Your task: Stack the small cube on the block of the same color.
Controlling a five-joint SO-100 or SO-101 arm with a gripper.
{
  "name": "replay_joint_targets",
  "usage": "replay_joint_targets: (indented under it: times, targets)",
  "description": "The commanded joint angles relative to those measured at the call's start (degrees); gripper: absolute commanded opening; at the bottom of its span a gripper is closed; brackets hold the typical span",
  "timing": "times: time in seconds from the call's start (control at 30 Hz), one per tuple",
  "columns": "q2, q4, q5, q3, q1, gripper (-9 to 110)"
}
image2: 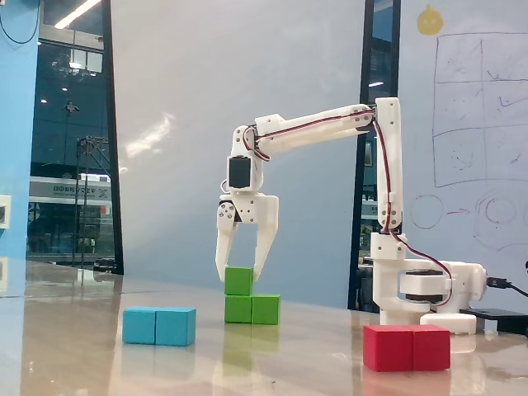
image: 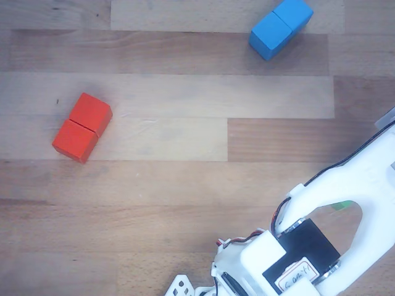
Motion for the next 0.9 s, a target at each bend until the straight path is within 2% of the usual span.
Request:
replay_joint_targets:
  times: [0.0, 0.87]
  targets:
    - [0.2, 1.0, -0.5, -6.0, 0.0, 3]
    - [-1.9, 6.8, -0.5, -5.9, -3.7, 4]
